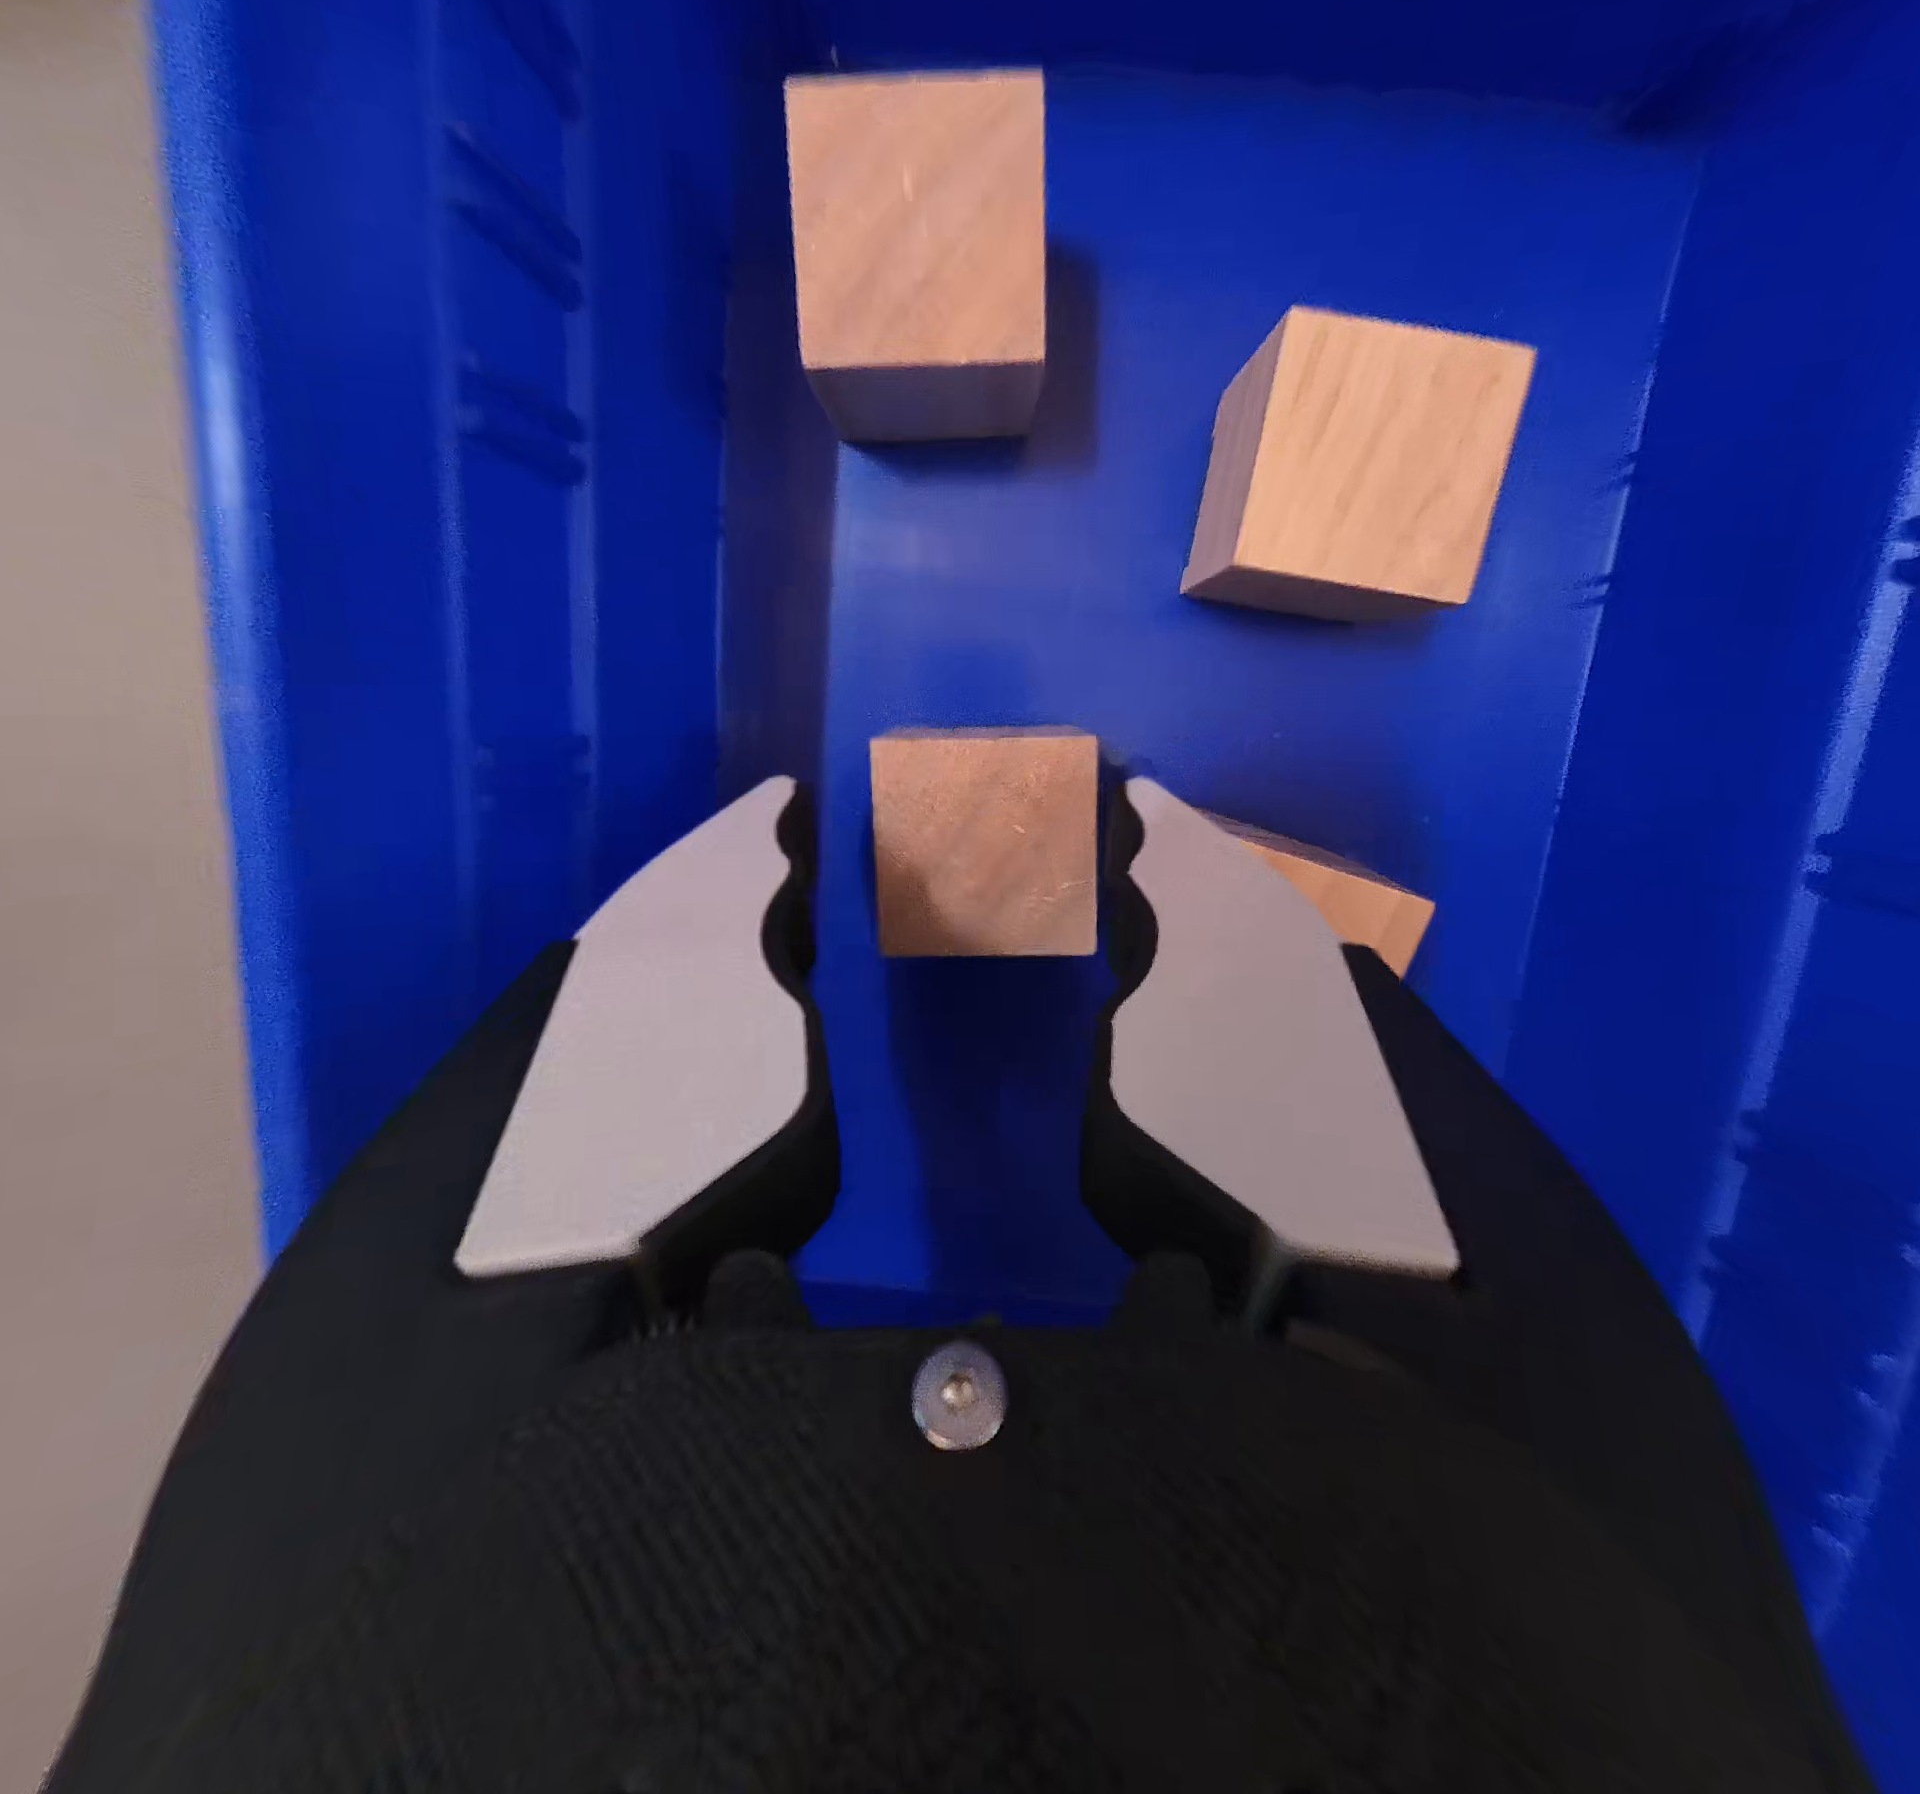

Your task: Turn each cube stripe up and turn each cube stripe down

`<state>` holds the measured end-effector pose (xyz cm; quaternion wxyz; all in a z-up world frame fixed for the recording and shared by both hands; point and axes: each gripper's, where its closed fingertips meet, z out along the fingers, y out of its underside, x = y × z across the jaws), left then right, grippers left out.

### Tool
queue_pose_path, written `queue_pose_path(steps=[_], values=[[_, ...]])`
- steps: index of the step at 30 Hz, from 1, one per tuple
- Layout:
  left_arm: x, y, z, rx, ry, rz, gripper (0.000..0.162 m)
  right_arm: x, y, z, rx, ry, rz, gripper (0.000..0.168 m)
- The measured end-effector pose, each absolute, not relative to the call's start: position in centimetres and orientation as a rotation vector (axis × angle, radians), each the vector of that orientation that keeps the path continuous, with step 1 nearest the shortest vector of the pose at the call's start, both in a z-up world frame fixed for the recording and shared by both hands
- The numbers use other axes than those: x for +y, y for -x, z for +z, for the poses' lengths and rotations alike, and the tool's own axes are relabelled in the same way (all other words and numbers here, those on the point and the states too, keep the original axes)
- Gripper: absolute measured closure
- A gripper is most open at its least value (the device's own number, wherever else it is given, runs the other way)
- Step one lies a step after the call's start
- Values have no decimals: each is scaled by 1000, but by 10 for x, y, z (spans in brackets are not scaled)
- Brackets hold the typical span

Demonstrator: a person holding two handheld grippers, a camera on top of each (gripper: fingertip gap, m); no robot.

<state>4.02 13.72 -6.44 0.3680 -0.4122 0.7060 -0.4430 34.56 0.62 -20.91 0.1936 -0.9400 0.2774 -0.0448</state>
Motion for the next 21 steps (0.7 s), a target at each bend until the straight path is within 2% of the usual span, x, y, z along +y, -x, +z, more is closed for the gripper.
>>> queue_pose_path(steps=[5, 11, 15, 18, 21], values=[[149, -33, -50, 1737, 1104, -1166, 100, 2, -351, -167, 756, 2482, -229, 83], [204, 0, -23, 1529, 1248, -1069, 101, -6, -332, -102, 682, 2207, -292, 83], [285, 58, -15, 1372, 1421, -835, 102, -28, -303, -69, 598, 2068, -366, 83], [364, 112, -23, 1364, 1492, -558, 102, -43, -269, -59, 532, 1996, -338, 83], [427, 151, -54, 1562, 1535, -372, 98, -50, -232, -59, 486, 1947, -256, 83]])
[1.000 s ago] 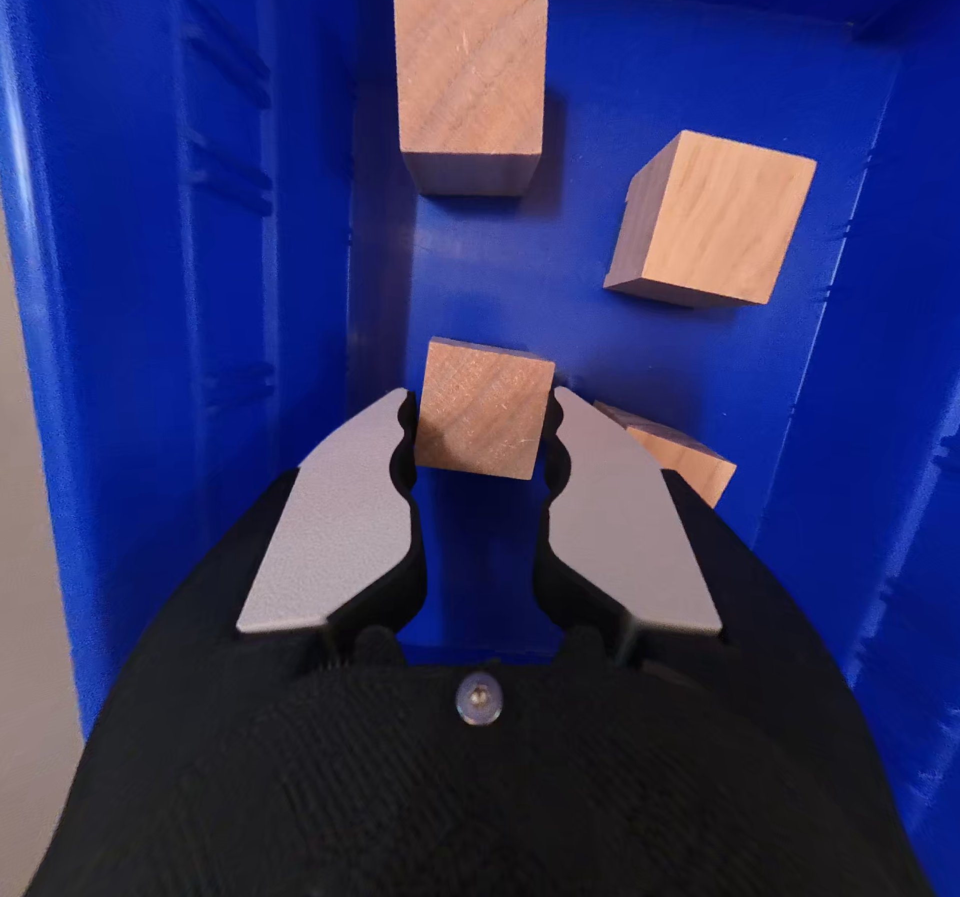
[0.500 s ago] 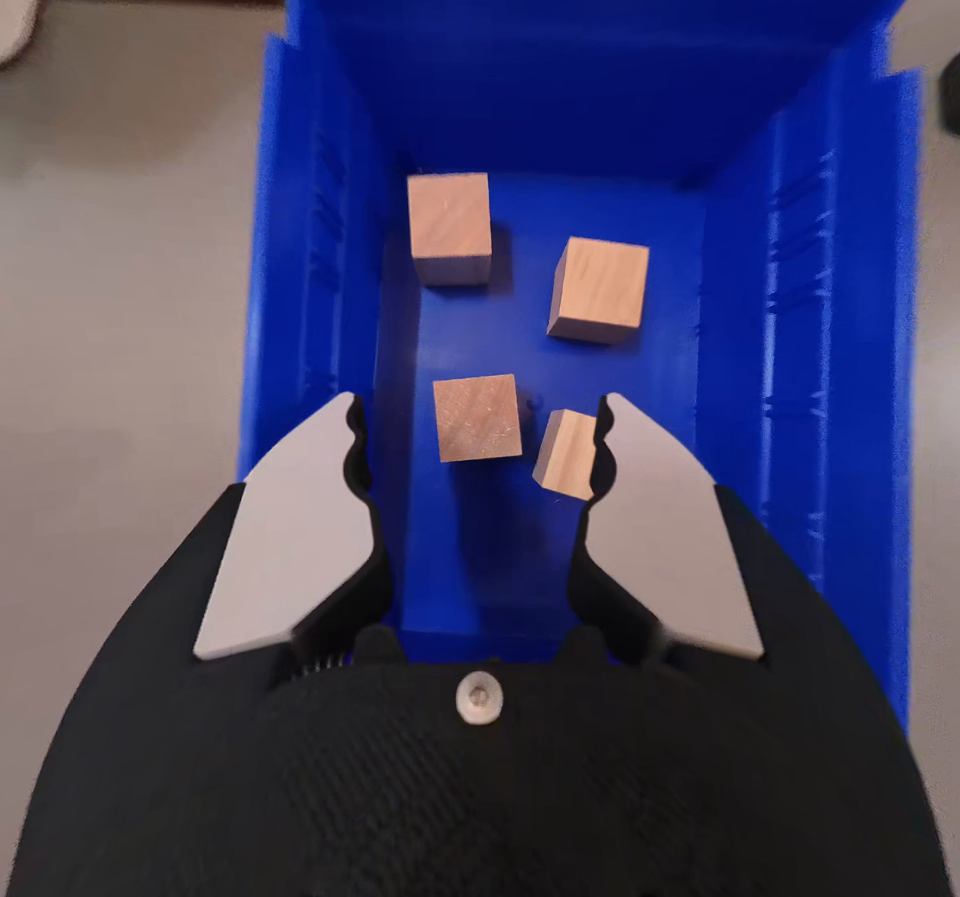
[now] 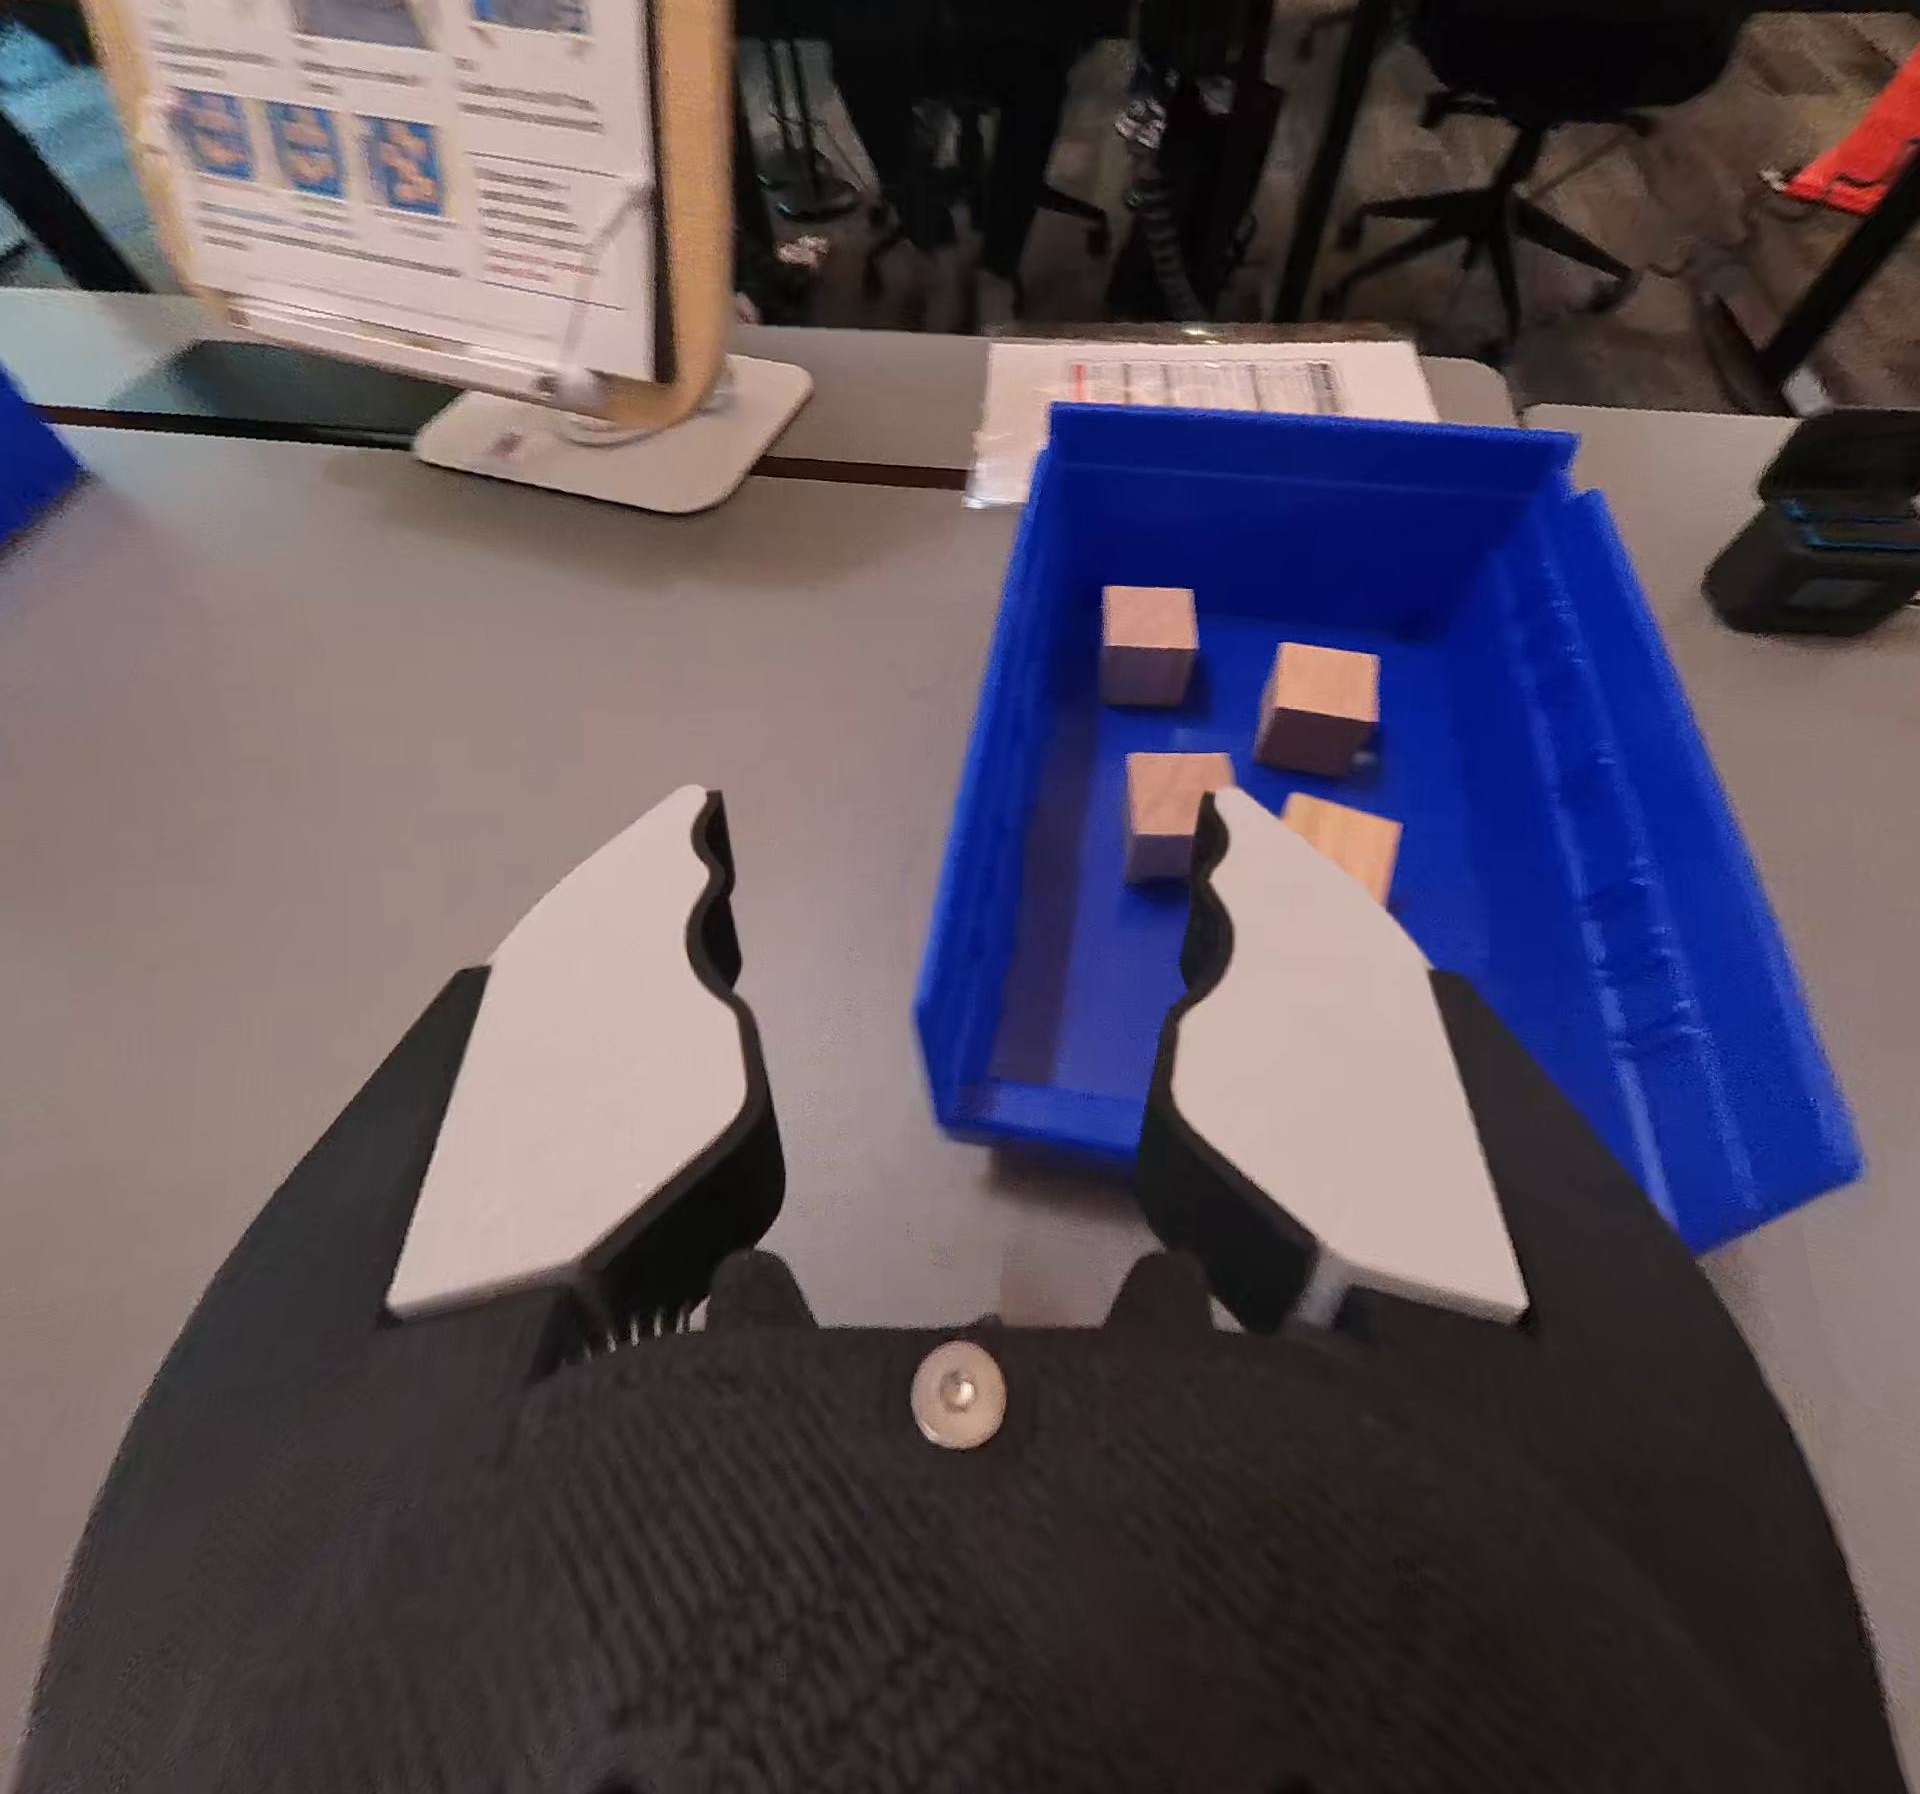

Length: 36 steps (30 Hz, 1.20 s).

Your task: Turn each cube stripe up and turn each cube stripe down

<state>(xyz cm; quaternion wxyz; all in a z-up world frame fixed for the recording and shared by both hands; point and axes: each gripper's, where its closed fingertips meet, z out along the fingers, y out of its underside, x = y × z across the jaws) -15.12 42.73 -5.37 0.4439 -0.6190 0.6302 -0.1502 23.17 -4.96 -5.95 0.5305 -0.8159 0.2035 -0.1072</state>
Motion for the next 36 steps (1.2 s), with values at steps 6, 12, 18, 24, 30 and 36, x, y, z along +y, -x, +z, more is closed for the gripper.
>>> queue_pose_path(steps=[6, 12, 18, 24, 30, 36], values=[[498, 182, -144, 2038, 1606, -92, 92, -35, -163, -66, 387, 1882, -106, 83], [525, 171, -187, 2179, 1719, -77, 92, -16, -125, -73, 331, 1862, -49, 83], [536, 166, -211, 2279, 1763, 60, 96, -9, -103, -82, 276, 1871, 16, 83], [539, 181, -224, 2319, 1815, 185, 116, -11, -100, -94, 288, 1880, 45, 83], [534, 173, -157, 2092, 1672, 93, 117, -8, -88, -88, 286, 1829, 127, 82], [417, 114, -27, 1780, 1289, -535, 117, 22, -53, -75, 217, 1756, 273, 59]])
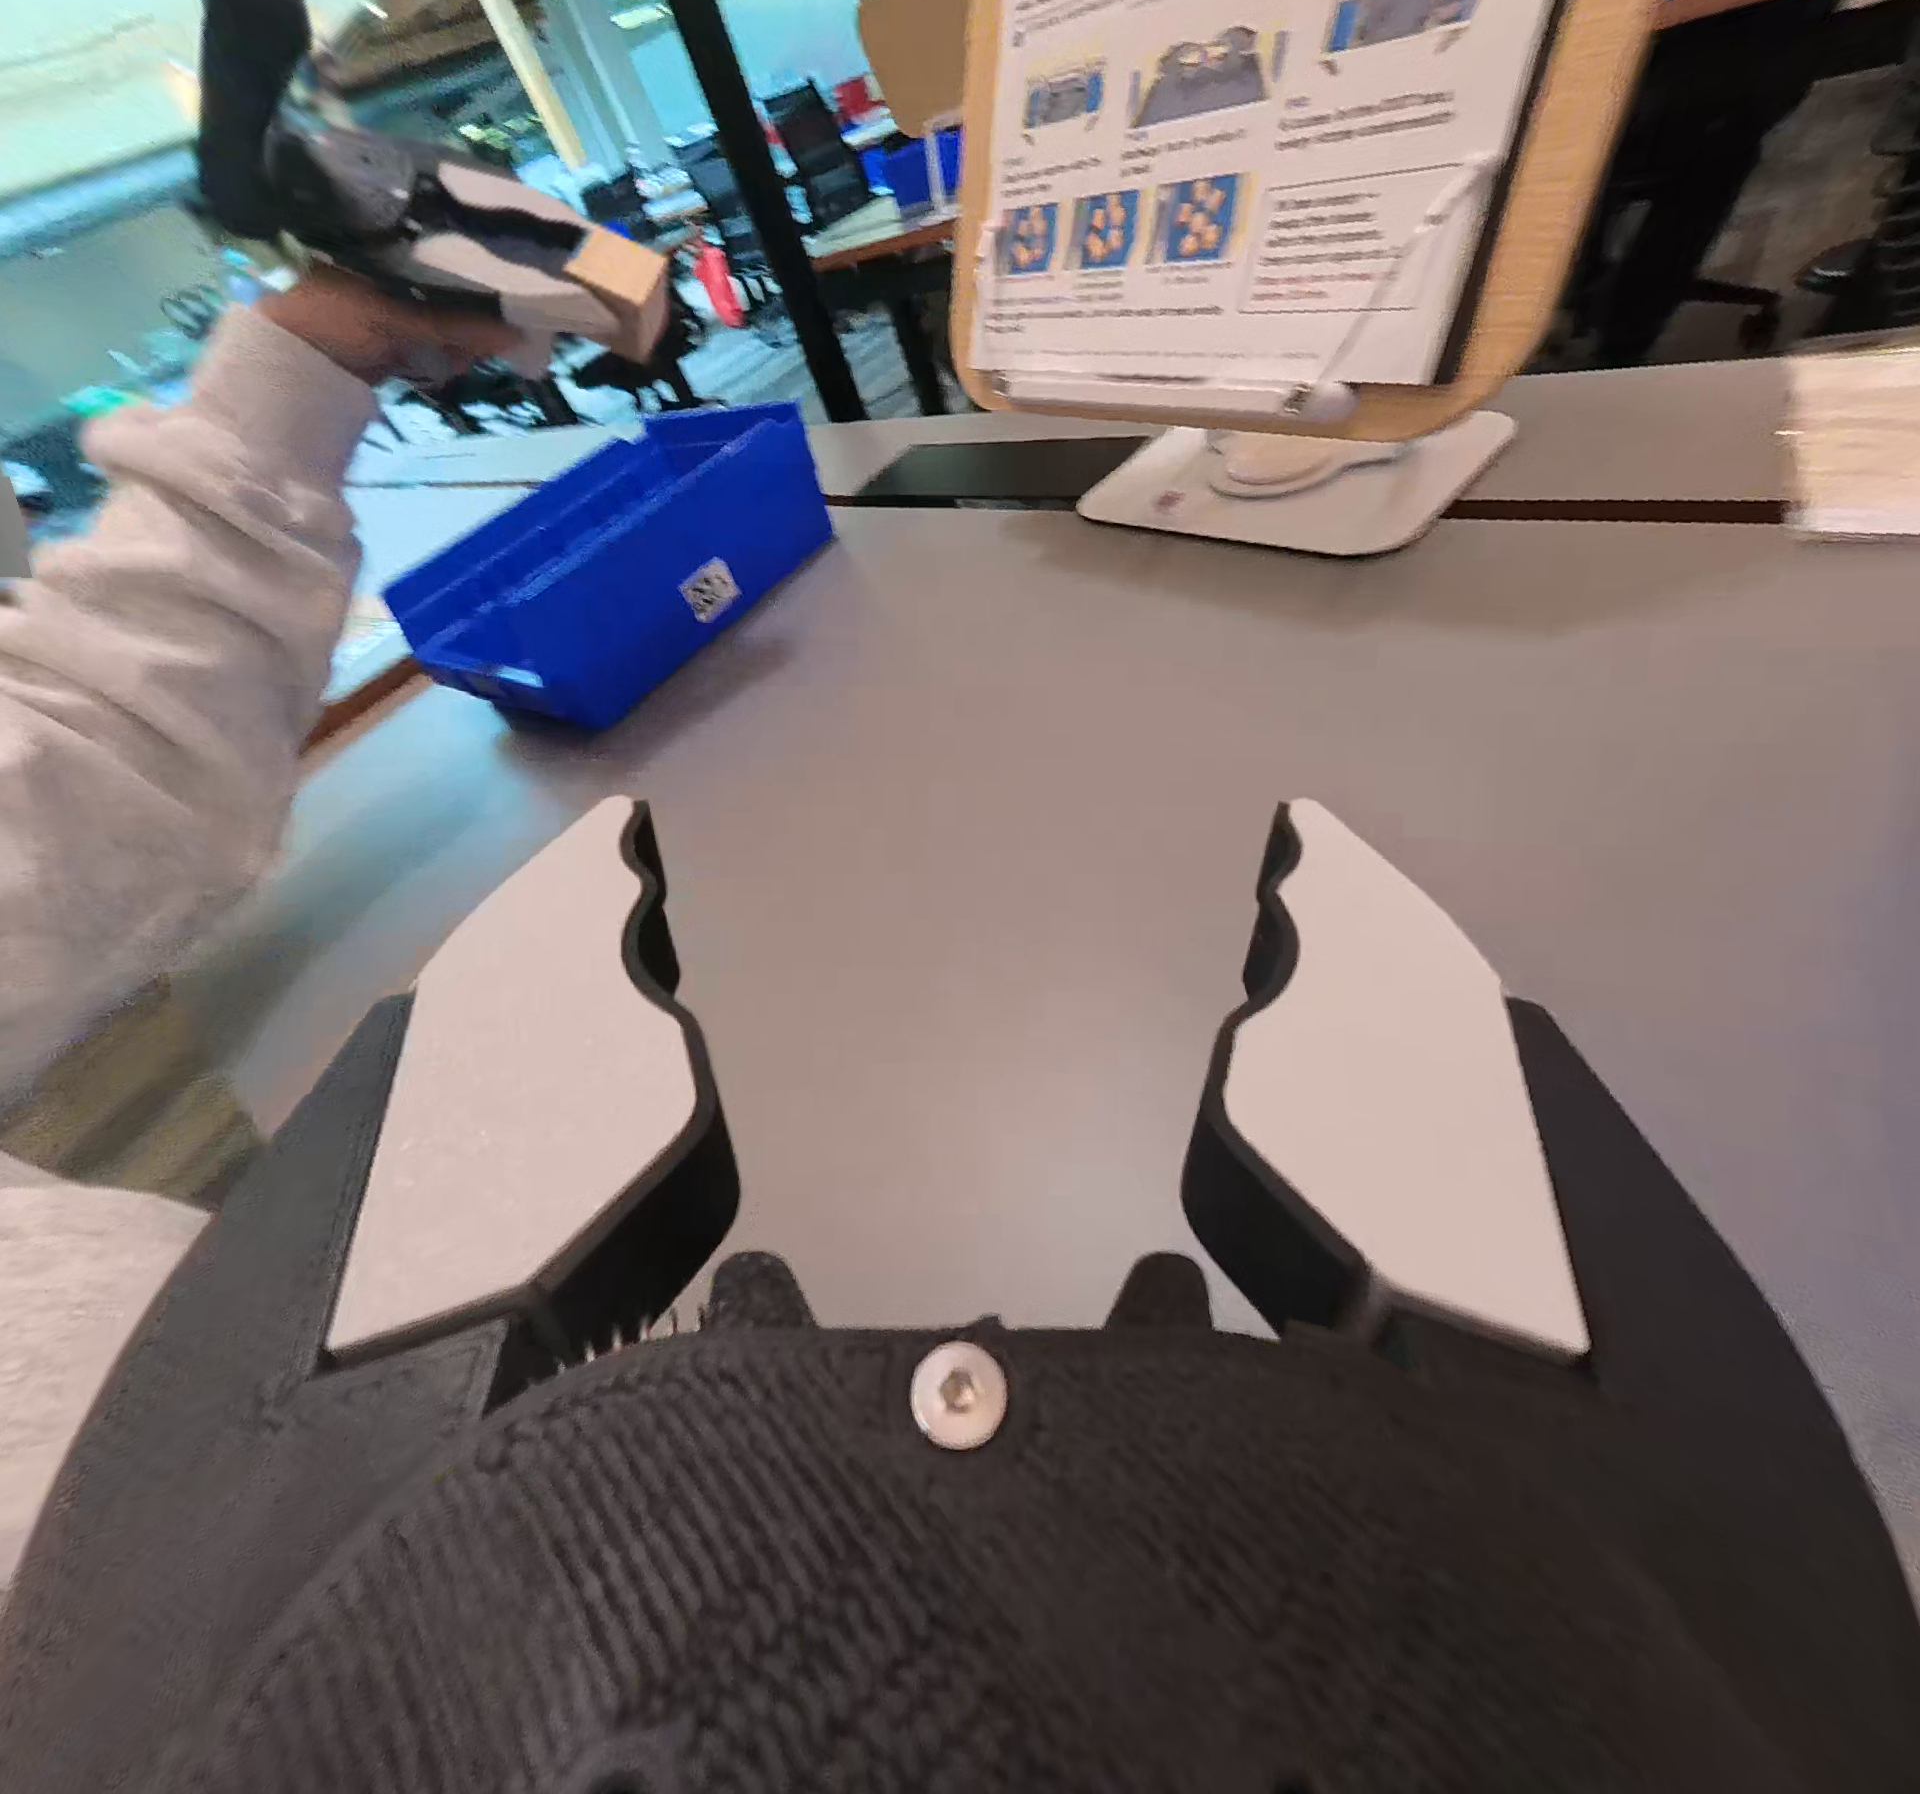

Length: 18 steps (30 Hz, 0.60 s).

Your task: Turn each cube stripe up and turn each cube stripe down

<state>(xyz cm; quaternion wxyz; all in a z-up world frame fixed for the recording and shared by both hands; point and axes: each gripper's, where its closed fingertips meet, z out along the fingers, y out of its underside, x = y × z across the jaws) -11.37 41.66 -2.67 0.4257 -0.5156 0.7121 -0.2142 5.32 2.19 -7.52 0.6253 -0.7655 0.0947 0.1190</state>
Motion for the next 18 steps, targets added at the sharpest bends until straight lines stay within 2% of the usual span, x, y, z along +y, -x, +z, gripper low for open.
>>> queue_pose_path(steps=[4, 9, 14, 18], values=[[290, 74, 8, 1761, 915, -902, 117, 48, -18, -45, 200, 1588, 551, 65], [153, 40, 10, 1744, 549, -1228, 117, 66, 12, -26, 262, 1430, 918, 66], [80, 17, -5, 1796, 395, -1326, 117, 60, 13, -15, 383, 1218, 1297, 78], [50, 8, -14, 1850, 325, -1350, 117, 58, 10, -26, 411, 1226, 1329, 75]])
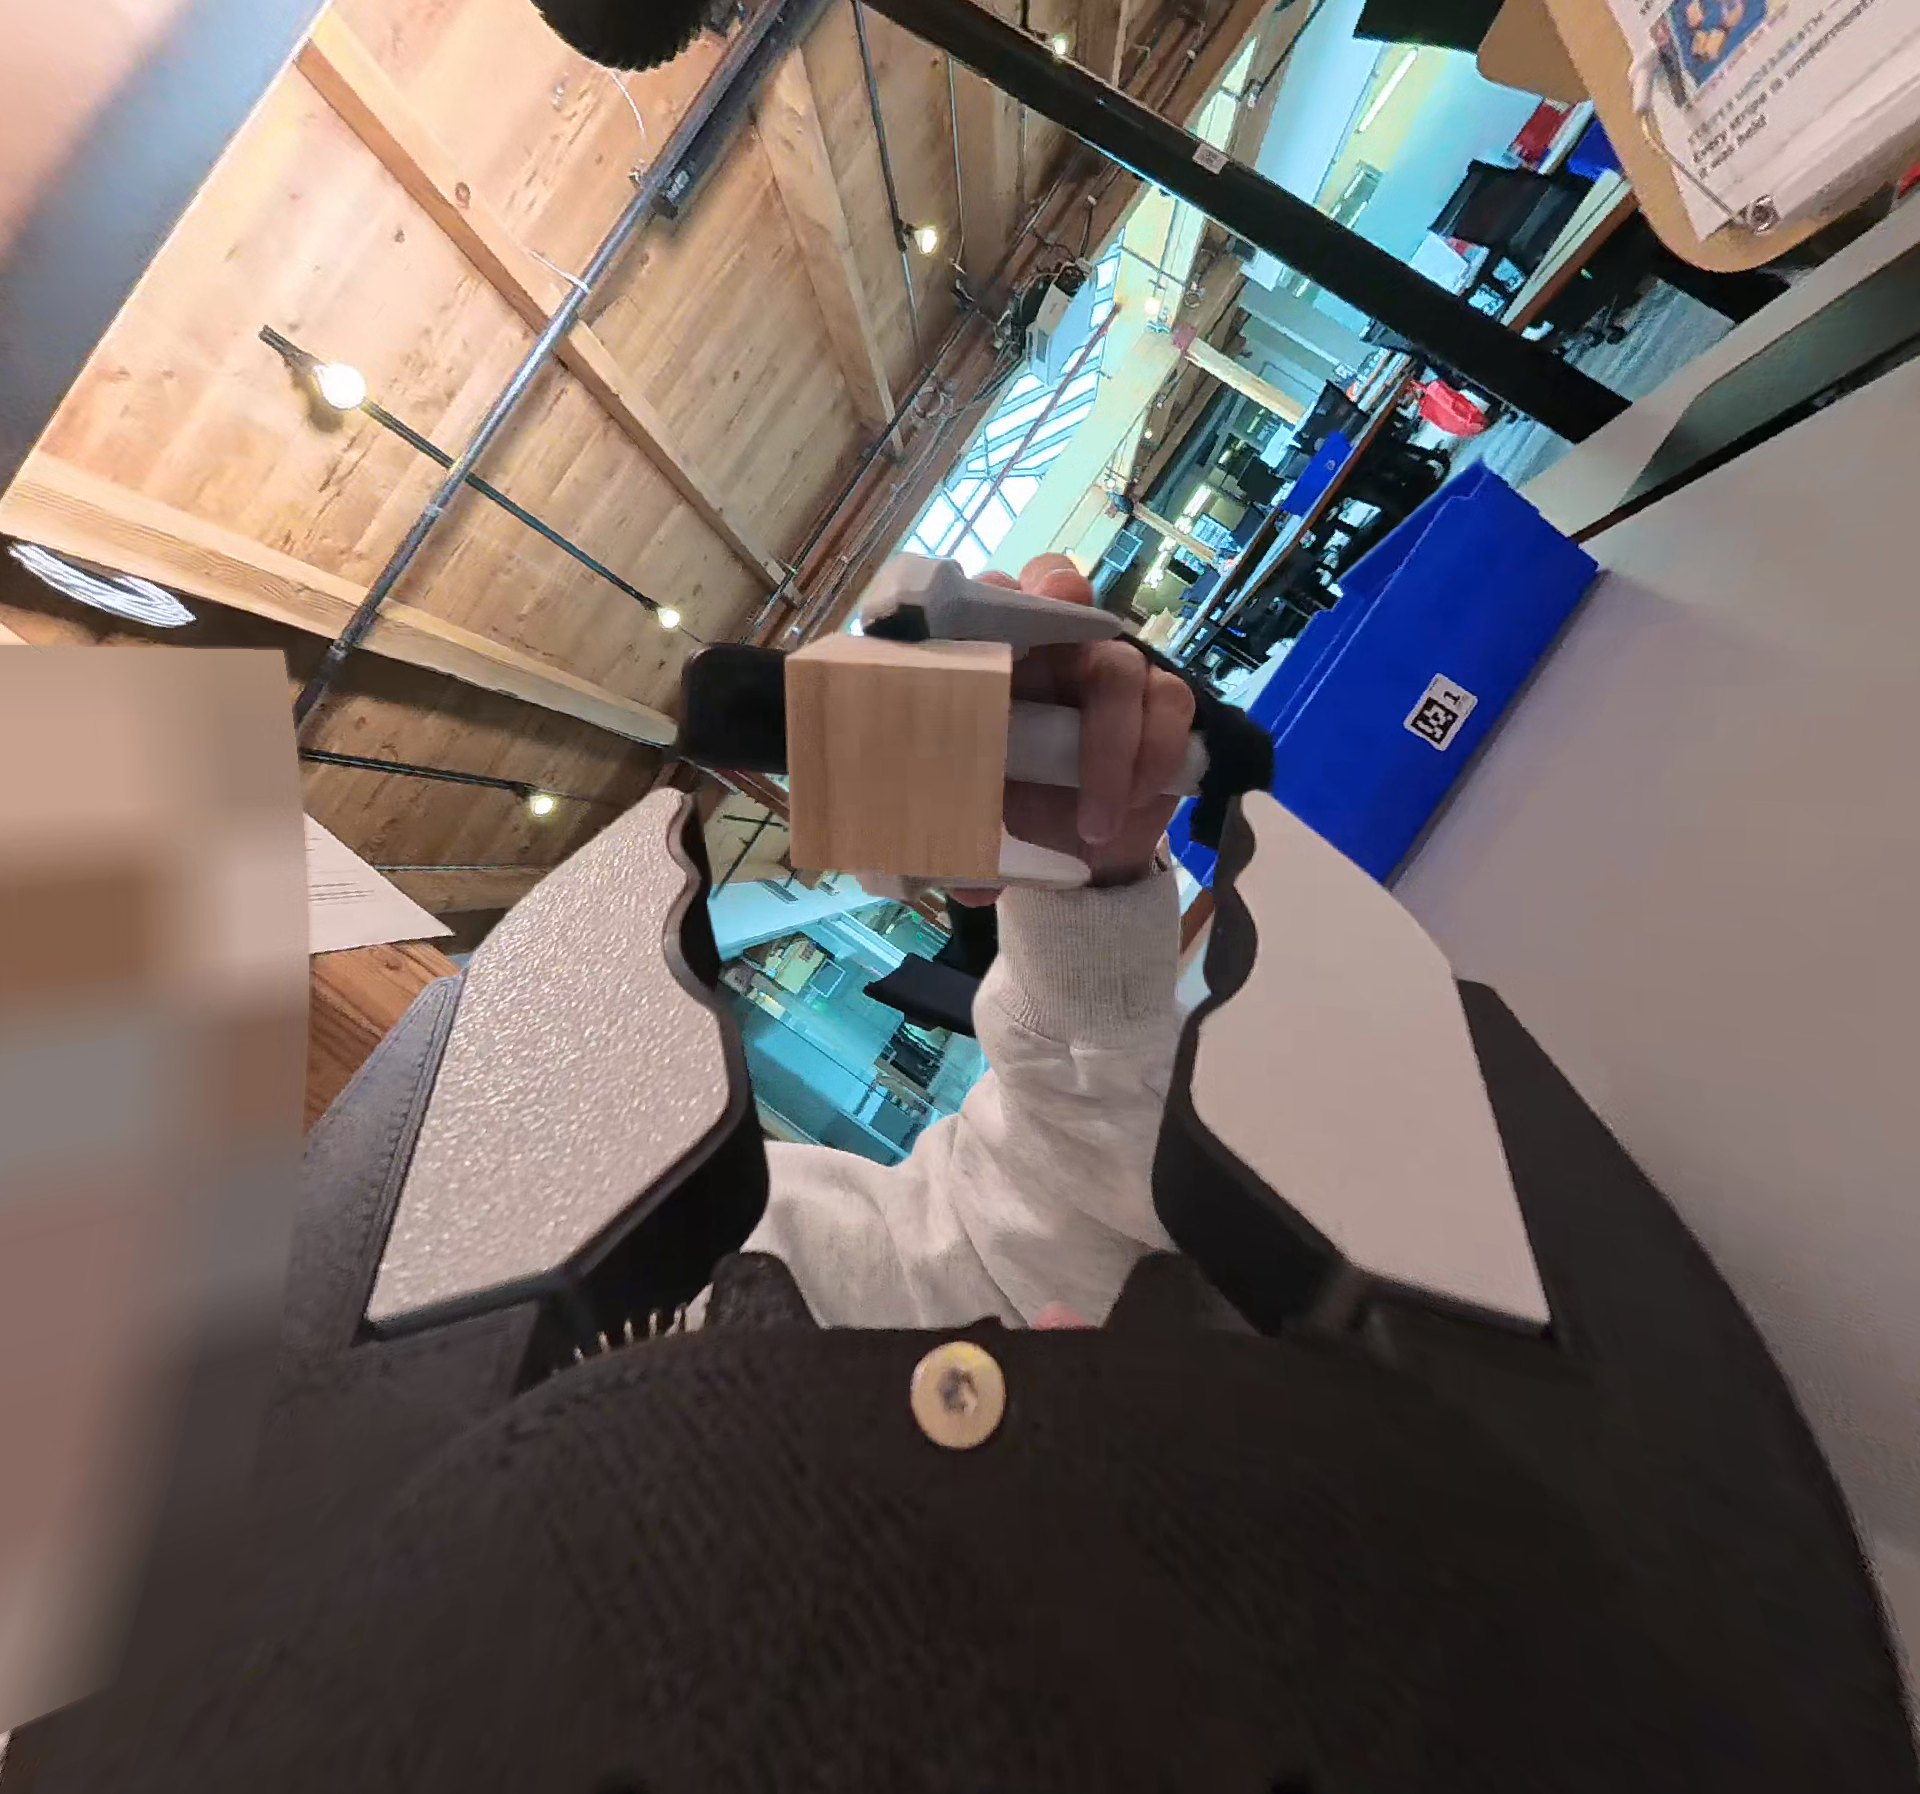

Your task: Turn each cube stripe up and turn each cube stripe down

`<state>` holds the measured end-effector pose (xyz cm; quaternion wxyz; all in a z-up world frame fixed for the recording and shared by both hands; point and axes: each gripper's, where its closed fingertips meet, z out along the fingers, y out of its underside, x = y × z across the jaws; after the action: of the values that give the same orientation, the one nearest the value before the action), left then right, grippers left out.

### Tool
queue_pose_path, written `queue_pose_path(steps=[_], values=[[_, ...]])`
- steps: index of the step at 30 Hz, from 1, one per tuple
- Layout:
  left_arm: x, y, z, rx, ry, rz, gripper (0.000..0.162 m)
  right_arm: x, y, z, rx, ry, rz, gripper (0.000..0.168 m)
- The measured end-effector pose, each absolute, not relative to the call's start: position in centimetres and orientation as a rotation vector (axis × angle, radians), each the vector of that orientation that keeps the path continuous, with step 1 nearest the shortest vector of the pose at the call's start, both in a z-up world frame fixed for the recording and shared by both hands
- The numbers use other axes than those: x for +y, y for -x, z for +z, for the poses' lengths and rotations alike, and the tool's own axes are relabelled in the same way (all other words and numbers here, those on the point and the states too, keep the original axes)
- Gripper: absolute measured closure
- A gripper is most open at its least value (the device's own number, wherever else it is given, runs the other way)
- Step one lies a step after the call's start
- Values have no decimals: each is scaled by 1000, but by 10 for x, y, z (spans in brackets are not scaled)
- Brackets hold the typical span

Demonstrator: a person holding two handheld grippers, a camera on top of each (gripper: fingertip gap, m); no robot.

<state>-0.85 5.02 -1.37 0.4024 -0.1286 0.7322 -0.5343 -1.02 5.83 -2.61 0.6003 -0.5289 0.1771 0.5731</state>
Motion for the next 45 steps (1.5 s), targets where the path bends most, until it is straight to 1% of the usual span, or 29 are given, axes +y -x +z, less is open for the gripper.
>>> queue_pose_path(steps=[4, 7, 8, 9, 10, 15, 19, 21, 26, 29, 32, 36, 40, 45], values=[[40, 1, -26, 1881, 324, -1359, 117, 58, 12, -24, 407, 1197, 1365, 78], [37, -1, -32, 1889, 326, -1337, 117, 59, 14, -25, 408, 1195, 1386, 89], [37, -1, -34, 1896, 327, -1323, 117, 59, 15, -24, 394, 1187, 1399, 98], [37, -1, -35, 1900, 324, -1318, 117, 59, 16, -25, 382, 1200, 1395, 115], [37, 0, -35, 1903, 319, -1313, 117, 61, 17, -28, 361, 1221, 1367, 123], [44, -6, -45, 1922, 385, -1226, 117, 66, 11, -37, 372, 1334, 1260, 123], [53, -12, -35, 1816, 425, -1182, 108, 55, -20, -30, 368, 1436, 1034, 123], [66, -15, -32, 1764, 470, -1155, 103, 40, -56, -24, 392, 1498, 832, 123], [92, -20, -31, 1717, 593, -1151, 104, -24, -172, -23, 527, 1775, 169, 123], [101, -22, -37, 1721, 635, -1125, 106, -56, -229, -24, 571, 1914, -73, 123], [106, -24, -44, 1742, 661, -1094, 106, -75, -272, -48, 638, 2113, -141, 123], [107, -24, -45, 1749, 661, -1087, 108, -89, -315, -95, 718, 2354, -163, 123], [111, -25, -48, 1755, 673, -1080, 109, -96, -336, -140, 812, 2520, -115, 123], [119, -27, -54, 1764, 695, -1039, 112, -106, -352, -179, 908, 2683, -154, 122]])
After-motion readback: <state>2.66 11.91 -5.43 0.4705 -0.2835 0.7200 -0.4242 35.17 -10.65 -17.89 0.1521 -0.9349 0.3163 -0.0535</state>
